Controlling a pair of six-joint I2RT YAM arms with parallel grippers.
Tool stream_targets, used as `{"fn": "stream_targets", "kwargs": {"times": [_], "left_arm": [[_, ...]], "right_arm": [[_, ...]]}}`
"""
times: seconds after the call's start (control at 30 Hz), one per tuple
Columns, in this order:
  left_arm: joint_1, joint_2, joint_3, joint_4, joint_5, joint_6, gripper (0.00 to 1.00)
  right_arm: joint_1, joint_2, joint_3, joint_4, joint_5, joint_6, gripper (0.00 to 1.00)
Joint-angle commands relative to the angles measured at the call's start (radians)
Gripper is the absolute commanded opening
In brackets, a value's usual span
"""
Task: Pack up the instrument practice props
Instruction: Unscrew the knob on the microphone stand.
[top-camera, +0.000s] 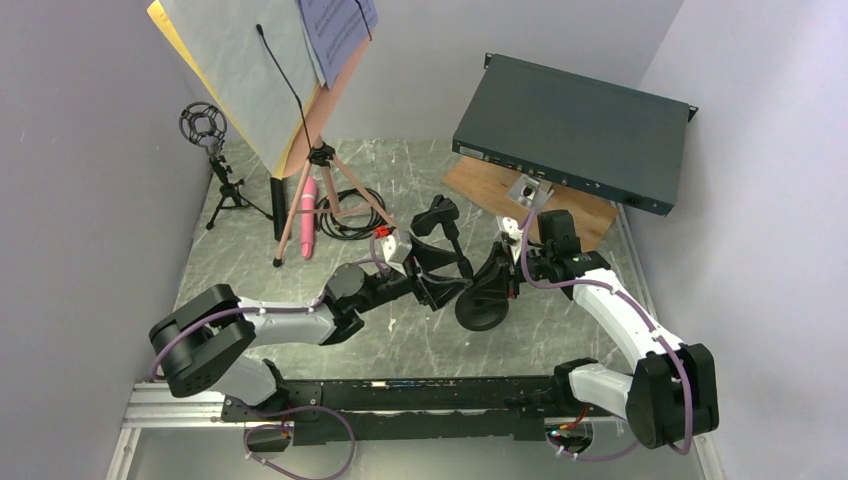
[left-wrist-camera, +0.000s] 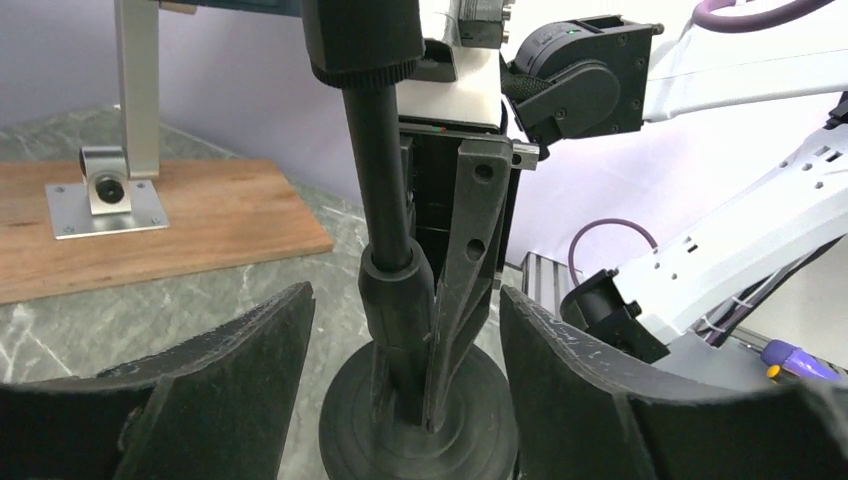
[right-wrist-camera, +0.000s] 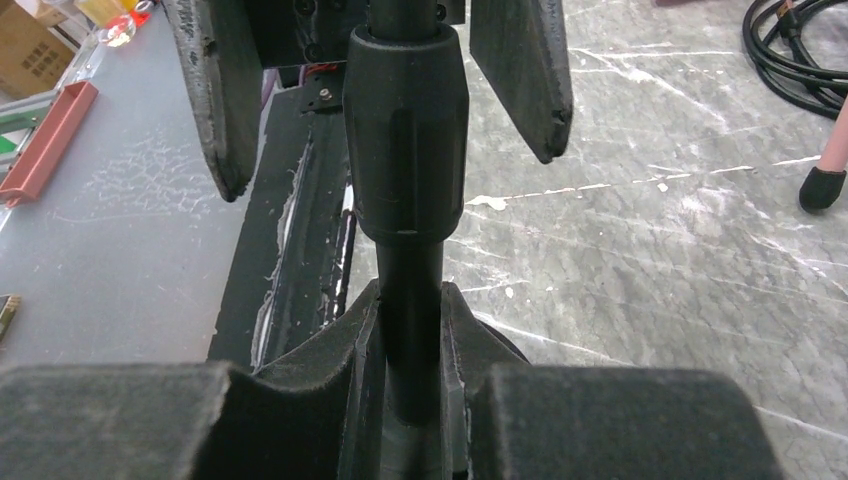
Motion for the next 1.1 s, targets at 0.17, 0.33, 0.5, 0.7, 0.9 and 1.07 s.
{"fn": "stream_targets", "kwargs": {"times": [0.17,0.33,0.5,0.7,0.9,1.07], "left_arm": [[0.011,0.082,0.059,0.179,0.019,-0.084,0.26],[0.011,0.08,0.056,0.166,-0.026,-0.146,0.0],[0.008,0.007,0.059,-0.042,-0.201,-0.34,0.0],[-0.043,-0.101,0.24,-0.676,-0.46,-0.601,0.0],[-0.115,-0.123,0.357,-0.992,-0.652,-0.749,0.0],[-0.13,-0.137,0.376,-1.021,-0.676,-0.735,0.0]], "right_arm": [[-0.005,-0.034,0.029,0.025,-0.073,-0.034,0.0],[-0.005,-0.034,0.025,0.057,-0.036,0.004,0.0],[-0.005,-0.032,0.009,0.152,0.05,0.11,0.0],[-0.005,-0.027,-0.008,0.245,0.142,0.214,0.0],[-0.005,-0.023,-0.013,0.27,0.175,0.244,0.0],[-0.005,-0.019,-0.017,0.277,0.185,0.251,0.0]]}}
